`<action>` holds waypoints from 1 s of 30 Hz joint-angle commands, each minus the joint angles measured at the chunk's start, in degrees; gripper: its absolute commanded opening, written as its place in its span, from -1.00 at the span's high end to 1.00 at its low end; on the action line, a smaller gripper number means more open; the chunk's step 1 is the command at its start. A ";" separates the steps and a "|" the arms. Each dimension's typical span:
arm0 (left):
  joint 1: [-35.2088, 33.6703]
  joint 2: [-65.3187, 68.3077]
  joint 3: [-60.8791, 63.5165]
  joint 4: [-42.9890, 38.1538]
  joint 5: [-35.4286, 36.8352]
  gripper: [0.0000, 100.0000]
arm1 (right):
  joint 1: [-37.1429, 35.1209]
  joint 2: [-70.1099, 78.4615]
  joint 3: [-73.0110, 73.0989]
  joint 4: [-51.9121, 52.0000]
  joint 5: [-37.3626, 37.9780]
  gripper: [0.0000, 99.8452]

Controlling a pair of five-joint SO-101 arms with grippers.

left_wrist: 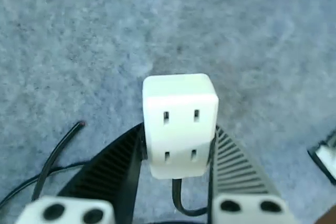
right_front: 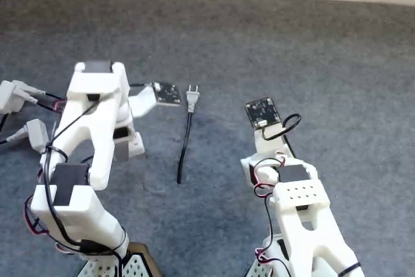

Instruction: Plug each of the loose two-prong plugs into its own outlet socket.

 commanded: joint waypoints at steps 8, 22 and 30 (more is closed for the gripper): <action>7.60 -1.10 5.23 8.44 -10.37 0.99 | -0.40 0.04 -0.48 -1.01 0.62 0.47; 14.02 -10.59 2.07 -2.37 11.69 0.99 | -0.40 0.04 -0.48 -1.01 0.62 0.47; 12.70 -35.56 5.32 -11.69 23.47 0.99 | -0.40 0.04 -0.48 -1.01 0.62 0.47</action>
